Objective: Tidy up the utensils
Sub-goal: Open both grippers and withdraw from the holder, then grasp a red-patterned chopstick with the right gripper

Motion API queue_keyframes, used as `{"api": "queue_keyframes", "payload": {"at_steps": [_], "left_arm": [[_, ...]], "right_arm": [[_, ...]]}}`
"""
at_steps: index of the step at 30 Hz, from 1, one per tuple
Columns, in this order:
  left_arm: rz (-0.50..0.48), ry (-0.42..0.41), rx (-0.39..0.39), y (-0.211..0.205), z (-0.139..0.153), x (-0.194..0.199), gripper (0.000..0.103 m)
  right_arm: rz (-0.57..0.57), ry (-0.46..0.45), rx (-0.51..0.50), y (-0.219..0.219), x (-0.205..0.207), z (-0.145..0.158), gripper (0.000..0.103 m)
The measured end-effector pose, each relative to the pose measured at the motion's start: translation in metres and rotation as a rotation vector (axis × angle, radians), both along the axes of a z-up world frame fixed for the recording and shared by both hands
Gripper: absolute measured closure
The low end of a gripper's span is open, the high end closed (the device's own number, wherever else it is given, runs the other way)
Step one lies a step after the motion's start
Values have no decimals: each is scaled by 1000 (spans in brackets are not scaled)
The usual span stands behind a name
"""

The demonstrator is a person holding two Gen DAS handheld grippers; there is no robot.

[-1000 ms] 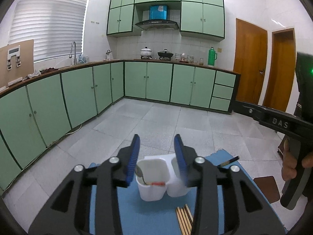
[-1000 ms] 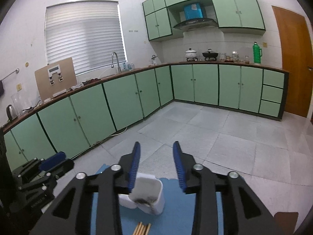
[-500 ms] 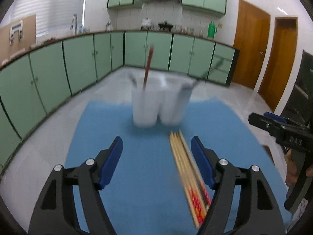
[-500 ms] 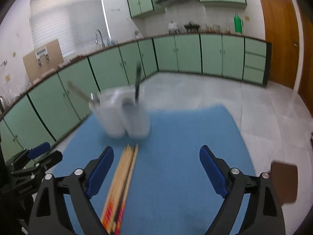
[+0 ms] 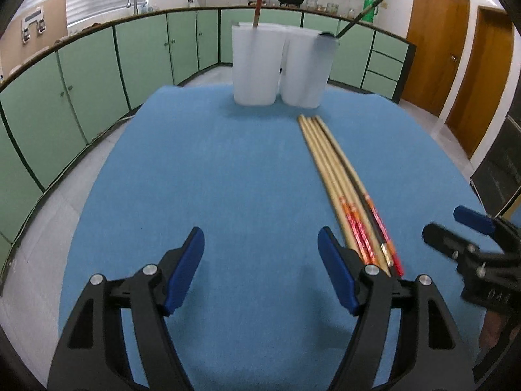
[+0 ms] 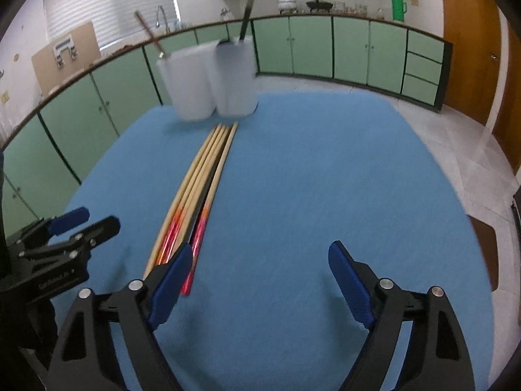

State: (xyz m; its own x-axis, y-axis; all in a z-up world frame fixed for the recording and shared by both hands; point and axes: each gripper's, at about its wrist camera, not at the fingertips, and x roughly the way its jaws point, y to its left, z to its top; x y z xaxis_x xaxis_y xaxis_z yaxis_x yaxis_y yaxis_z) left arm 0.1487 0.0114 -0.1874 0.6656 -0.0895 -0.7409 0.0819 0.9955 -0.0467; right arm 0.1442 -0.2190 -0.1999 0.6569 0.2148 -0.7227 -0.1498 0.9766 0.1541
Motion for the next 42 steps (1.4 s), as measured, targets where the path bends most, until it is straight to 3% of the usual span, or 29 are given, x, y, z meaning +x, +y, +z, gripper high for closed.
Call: {"api": "queue_keyframes", "payload": {"at_steps": [5,17,23,29,31,35,42], "left_arm": [[11,23,12,4,-6,-2,33],[14,33,14,8,-6,-5,31],[13,36,10,8,-6,-2,30],[12,45,11,7,-7,-2,29],[6,48,12,6,-7,-3,29],[-12,56,11,1,-8,-3,28],[-71,77,-5,-20,-8,-9,28]], "right_arm": [[39,42,-20,12,-9,-12,20],[64,46,-126,28,-9,-16,20],[12,45,-143,22,-9,-14,26],[51,30,-125,32,-12,-13,50],[77,24,-124,38,-11,-11,72],[111,27,-107,43,-10,-10,96],[85,28,-95,31,-11,-11,97]]}}
